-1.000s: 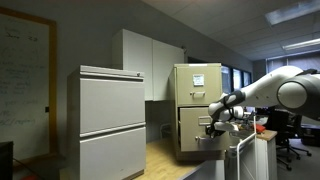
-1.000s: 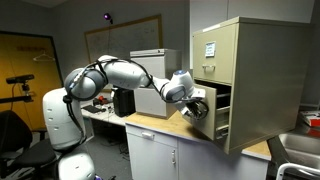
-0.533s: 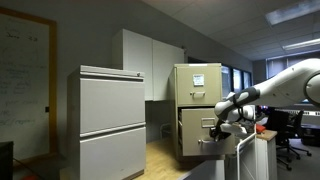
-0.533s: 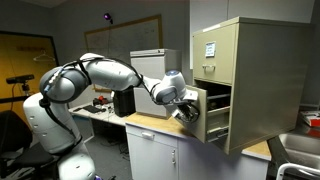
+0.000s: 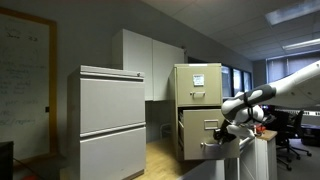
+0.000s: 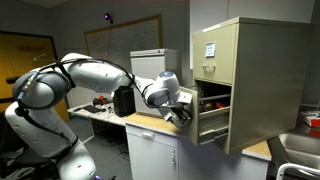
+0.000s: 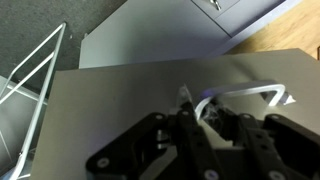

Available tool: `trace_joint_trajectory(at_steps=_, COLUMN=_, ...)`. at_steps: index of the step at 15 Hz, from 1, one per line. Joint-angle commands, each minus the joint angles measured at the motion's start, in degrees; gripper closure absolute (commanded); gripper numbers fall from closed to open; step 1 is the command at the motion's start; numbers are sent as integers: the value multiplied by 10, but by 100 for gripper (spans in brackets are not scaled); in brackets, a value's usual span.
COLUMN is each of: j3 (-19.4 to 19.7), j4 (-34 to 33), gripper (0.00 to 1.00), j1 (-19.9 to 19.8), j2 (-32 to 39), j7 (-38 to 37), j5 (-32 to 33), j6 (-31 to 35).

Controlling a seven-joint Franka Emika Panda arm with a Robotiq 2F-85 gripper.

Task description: Open the bottom drawer of the right cabinet

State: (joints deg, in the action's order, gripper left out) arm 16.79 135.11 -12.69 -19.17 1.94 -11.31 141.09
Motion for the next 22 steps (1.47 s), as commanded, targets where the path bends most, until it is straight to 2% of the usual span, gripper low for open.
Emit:
trace_joint_trajectory(at_steps=1, j3=45, j4=80, gripper=95, j1=-6, j2=-49, j7=101, j5=-1, j6=-49)
trace_joint_trajectory(at_steps=14, j3=152, j4=161, gripper=95, j1=35, j2=-150, j7=191, j5=-99, j6=-84)
trace_joint_trajectory(at_steps=22, j3=235, j4=153, gripper=95, j1=27, j2=-152, j7=259, j5=-128, j6=-233)
